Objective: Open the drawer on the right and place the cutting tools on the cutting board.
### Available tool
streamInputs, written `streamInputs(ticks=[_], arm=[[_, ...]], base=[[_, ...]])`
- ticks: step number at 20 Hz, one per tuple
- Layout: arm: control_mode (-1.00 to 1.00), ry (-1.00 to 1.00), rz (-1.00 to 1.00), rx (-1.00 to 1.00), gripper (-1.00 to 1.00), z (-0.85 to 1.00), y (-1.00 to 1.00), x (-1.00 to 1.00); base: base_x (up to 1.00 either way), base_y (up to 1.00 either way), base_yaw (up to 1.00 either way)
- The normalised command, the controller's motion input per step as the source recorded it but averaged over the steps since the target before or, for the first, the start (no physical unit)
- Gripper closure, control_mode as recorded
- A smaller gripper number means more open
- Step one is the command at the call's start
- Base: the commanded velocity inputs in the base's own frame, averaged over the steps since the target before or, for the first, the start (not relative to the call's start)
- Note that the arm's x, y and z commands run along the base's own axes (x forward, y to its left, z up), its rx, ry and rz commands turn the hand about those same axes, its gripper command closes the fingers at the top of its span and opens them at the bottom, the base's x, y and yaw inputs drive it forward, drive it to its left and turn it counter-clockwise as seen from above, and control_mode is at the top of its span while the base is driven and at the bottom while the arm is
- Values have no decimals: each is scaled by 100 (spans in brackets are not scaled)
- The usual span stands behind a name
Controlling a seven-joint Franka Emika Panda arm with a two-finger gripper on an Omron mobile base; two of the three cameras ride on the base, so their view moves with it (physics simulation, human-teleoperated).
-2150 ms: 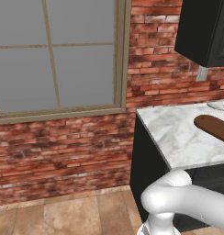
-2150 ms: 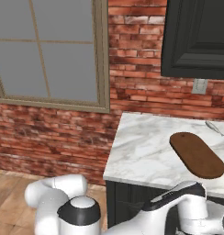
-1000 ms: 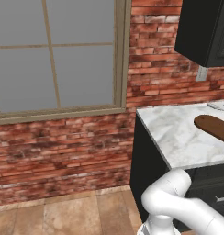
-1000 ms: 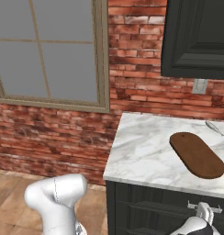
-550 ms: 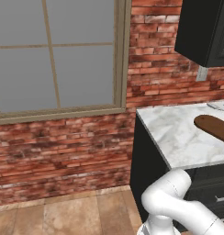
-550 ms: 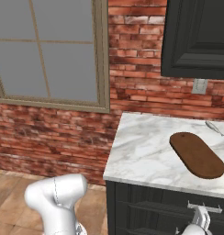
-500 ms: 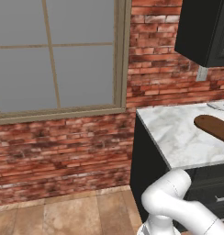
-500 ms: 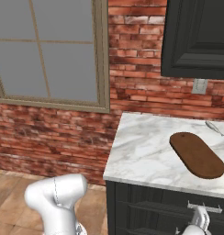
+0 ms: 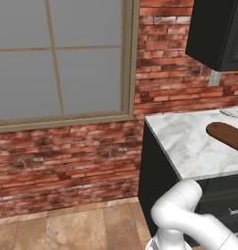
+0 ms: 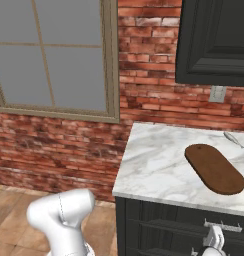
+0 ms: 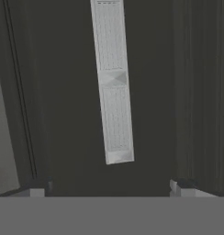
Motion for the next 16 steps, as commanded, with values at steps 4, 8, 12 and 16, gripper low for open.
streamInputs(ticks=[4,8,12,16], arm=[[-100,-1,0,0,-100,-10,-29,17],[-100,-5,0,0,-100,-18,-25,18],[-100,-10,0,0,-100,-27,-21,19],[-100,-14,0,0,-100,-38,-13,19]], base=[[0,0,0],[0,0,0],[0,0,0],[0,0,0]])
